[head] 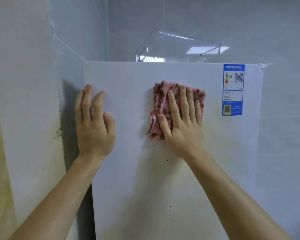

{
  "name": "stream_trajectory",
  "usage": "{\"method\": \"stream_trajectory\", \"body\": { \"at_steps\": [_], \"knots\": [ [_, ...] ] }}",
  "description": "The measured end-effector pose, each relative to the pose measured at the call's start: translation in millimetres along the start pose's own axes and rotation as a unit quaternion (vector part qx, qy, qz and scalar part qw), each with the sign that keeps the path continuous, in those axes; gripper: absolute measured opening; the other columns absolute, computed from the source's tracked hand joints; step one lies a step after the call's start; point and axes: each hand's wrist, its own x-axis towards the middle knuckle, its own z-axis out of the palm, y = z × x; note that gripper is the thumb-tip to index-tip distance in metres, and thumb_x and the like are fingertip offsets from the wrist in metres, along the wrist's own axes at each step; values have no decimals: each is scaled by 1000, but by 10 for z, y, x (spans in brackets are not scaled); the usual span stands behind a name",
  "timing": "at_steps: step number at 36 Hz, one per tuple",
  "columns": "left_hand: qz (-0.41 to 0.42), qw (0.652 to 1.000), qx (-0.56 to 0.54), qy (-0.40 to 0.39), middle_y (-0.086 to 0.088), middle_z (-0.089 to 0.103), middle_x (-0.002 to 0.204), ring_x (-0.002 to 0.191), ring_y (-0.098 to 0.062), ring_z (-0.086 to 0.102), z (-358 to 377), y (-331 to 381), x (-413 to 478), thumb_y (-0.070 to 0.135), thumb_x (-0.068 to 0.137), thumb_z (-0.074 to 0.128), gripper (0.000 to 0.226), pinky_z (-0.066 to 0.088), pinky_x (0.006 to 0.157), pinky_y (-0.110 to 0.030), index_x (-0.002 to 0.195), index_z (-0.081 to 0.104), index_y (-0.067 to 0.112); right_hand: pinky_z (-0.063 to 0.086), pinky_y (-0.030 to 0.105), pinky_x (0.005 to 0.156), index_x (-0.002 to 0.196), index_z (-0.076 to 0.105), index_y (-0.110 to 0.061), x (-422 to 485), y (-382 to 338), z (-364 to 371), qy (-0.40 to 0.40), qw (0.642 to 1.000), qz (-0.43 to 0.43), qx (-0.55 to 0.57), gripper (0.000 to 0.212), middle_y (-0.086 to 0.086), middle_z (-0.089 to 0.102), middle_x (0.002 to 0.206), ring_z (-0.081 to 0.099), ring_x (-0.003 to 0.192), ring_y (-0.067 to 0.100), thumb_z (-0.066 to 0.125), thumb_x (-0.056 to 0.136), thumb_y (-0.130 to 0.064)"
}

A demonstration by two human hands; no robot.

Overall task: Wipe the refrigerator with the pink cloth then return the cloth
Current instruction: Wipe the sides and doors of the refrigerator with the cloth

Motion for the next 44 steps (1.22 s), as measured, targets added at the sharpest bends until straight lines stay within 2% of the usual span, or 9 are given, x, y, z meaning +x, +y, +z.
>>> {"method": "stream_trajectory", "body": {
  "at_steps": [7, 12, 18, 23, 28, 33, 41, 44],
  "knots": [
    [2, 1000, 11, 12, -23, 33, 166, 156, -43, 25, 23, 26, 7, 4, 101, 46, 50, 20, 131, -44, 151, 47, 1, -10, 37, 131, 168, 12, -31, 528, 91, -156, 22, 1000, 9, -2, 70, 3, 4, 177, -2, 164, 21, 28, 106, -58],
    [9, 1000, 21, 20, -24, 34, 165, 155, -44, 27, 41, 9, 7, 3, 101, 47, 49, 23, 130, -48, 150, 48, 0, -9, 37, 131, 168, 17, -27, 593, 135, -166, 38, 999, 2, -6, 68, 5, 8, 177, 2, 164, 23, 31, 108, -56],
    [11, 999, 26, 16, -24, 33, 166, 156, -44, 26, 52, -16, -13, 4, 102, 45, 49, 24, 129, -51, 151, 47, 0, -7, 41, 132, 168, 13, -29, 167, 253, -92, 32, 999, 18, -4, 68, 5, 8, 177, 1, 164, 23, 31, 108, -56],
    [14, 999, 33, 13, -25, 30, 168, 158, -45, 22, 73, -18, -48, 4, 104, 42, 49, 21, 131, -49, 153, 45, -1, -3, 42, 133, 168, 18, -29, -17, 416, -107, 17, 1000, 9, -1, 68, 3, 7, 177, 1, 164, 21, 33, 107, -56],
    [9, 999, 43, 9, -25, 26, 169, 160, -42, 19, 84, 32, -75, 6, 105, 39, 51, 18, 131, -46, 156, 41, -1, -8, 39, 132, 168, 13, -31, 249, 526, -192, 24, 1000, 16, -2, 70, 2, 4, 177, -1, 164, 20, 34, 106, -56],
    [16, 999, 48, 6, -23, 28, 169, 159, -40, 23, 92, 40, -86, 10, 104, 40, 54, 26, 128, -53, 157, 38, -3, -11, 38, 131, 169, 13, -30, 584, 636, -300, 28, 999, 42, 3, 70, 3, 3, 177, -3, 164, 21, 28, 106, -59],
    [27, 998, 53, 18, -24, 30, 168, 159, -40, 24, 100, 23, -78, 8, 103, 41, 55, 26, 128, -55, 157, 39, -4, -3, 47, 132, 168, 11, -27, 73, 775, -169, 38, 999, 38, 6, 69, 5, 5, 177, -1, 164, 23, 31, 108, -56],
    [29, 998, 51, 17, -24, 31, 168, 159, -40, 25, 107, 10, -89, 8, 103, 42, 55, 26, 128, -55, 157, 38, -4, -6, 46, 132, 168, 8, -27, -132, 883, -165, 22, 999, 22, 2, 71, 5, 3, 177, -3, 164, 23, 32, 107, -55]
  ]
}}
